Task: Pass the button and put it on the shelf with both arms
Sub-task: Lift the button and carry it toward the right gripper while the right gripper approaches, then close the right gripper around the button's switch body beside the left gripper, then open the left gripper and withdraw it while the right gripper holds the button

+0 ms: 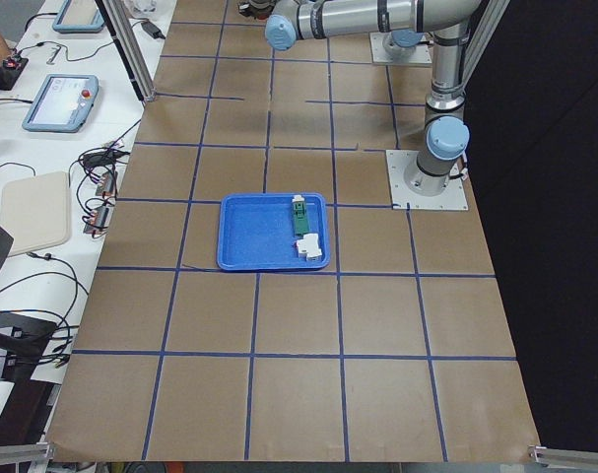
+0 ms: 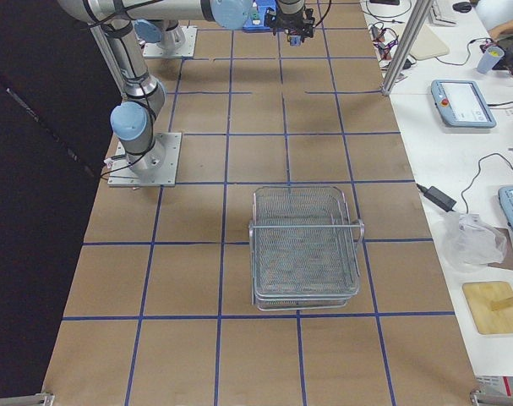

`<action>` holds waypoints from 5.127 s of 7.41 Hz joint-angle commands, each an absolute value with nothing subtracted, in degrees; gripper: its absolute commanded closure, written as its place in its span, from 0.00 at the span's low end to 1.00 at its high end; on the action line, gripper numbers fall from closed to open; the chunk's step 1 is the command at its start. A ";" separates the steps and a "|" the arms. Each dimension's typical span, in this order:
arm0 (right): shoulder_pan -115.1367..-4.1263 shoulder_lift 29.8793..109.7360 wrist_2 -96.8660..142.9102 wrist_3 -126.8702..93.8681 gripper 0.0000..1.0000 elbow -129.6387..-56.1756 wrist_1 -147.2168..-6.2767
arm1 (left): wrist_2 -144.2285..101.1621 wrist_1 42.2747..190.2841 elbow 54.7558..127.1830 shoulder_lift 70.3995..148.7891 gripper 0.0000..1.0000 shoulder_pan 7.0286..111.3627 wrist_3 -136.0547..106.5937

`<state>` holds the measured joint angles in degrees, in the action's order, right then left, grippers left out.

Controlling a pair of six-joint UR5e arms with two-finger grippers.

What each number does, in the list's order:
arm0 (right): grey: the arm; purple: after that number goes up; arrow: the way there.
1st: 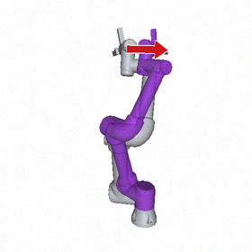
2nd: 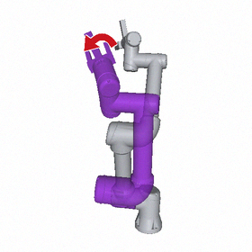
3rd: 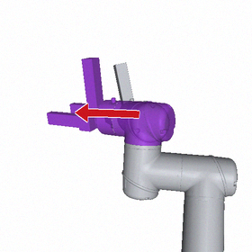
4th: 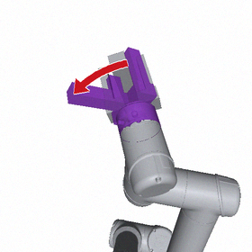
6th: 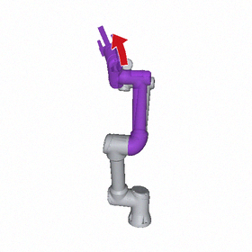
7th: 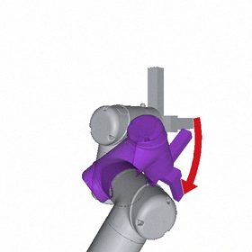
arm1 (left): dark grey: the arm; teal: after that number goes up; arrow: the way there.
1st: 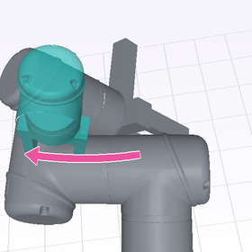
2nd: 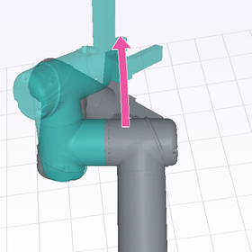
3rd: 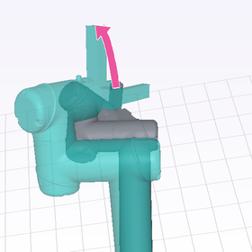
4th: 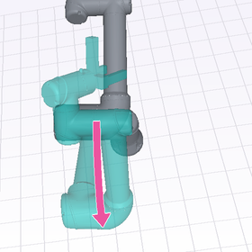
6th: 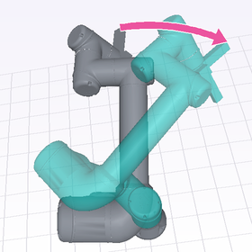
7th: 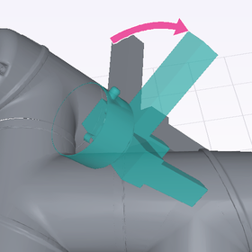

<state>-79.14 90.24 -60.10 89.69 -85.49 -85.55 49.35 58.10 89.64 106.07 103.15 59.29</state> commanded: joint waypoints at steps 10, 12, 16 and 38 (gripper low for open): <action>-81.29 89.74 -56.97 97.47 0.00 -88.68 -80.95 | 48.96 56.87 89.47 104.24 1.00 108.10 54.06; -81.56 89.65 -56.07 97.73 0.00 -88.77 -81.30 | 48.87 56.16 89.81 103.63 1.00 108.72 52.12; -81.47 89.56 -52.99 98.53 0.66 -88.95 -81.56 | 49.04 56.08 90.79 101.78 1.00 109.86 52.12; -81.04 93.08 -56.60 90.97 1.00 -88.86 -78.49 | 50.01 55.37 91.14 98.53 0.39 109.78 49.39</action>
<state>-81.27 92.96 -56.33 91.04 -88.87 -78.49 49.83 55.26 91.15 98.62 109.90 49.44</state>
